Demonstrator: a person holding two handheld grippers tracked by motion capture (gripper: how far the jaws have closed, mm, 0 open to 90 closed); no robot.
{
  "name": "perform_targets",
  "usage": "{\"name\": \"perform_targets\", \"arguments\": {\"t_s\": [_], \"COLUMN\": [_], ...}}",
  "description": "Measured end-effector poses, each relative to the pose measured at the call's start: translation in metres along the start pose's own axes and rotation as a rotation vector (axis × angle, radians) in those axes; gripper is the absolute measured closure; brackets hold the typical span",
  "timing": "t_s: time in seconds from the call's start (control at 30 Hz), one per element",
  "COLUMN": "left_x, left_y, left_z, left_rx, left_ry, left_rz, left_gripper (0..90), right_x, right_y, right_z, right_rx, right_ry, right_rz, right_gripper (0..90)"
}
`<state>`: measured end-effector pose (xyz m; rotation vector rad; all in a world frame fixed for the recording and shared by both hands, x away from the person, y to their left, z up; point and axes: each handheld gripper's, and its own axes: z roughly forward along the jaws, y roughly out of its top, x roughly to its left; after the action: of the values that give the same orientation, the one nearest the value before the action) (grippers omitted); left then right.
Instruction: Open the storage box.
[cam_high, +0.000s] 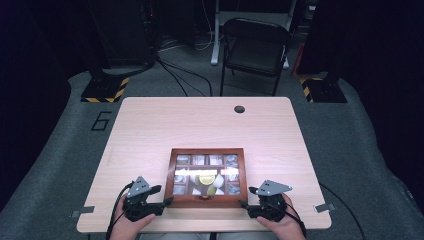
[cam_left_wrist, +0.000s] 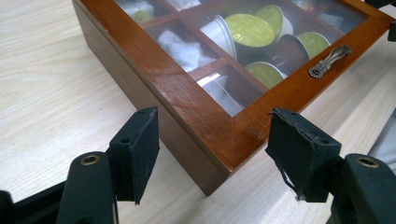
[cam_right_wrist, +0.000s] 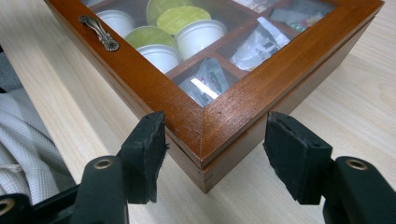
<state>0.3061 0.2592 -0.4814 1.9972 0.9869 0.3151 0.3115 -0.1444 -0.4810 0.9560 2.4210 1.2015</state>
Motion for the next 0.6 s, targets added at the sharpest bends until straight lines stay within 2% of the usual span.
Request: {"name": "perform_targets", "arguments": {"t_s": [0.1,0.17,0.4,0.43,0.6], "left_x": [-0.0028,-0.0058,-0.0049,-0.0049,-0.0045], "left_y": [-0.0012,-0.0011,-0.0028,-0.0034,-0.0045], "left_z": [0.0052,0.0081,0.0091,0.0092,0.0096], "left_rx": [0.024,0.044,0.046,0.048,0.055], "left_ry": [-0.010,-0.009,-0.020,-0.022,-0.025], "left_rz": [0.009,0.035,0.016,0.012,0.015], "left_gripper": [34.2,33.2,32.8,32.8,33.0], "right_x": [0.0008,0.0009,0.0022,0.0028,0.0021], "right_y": [-0.0005,-0.0010,-0.0030,-0.0033,-0.0036], "right_z": [0.0014,0.0029,0.0078,0.0086,0.0086], "right_rx": [0.005,0.014,0.055,0.063,0.059], "right_ry": [0.002,0.010,0.006,-0.011,0.000], "right_rz": [-0.001,-0.006,-0.029,-0.040,-0.031], "right_gripper": [38.3,38.5,38.8,39.4,39.6]}}
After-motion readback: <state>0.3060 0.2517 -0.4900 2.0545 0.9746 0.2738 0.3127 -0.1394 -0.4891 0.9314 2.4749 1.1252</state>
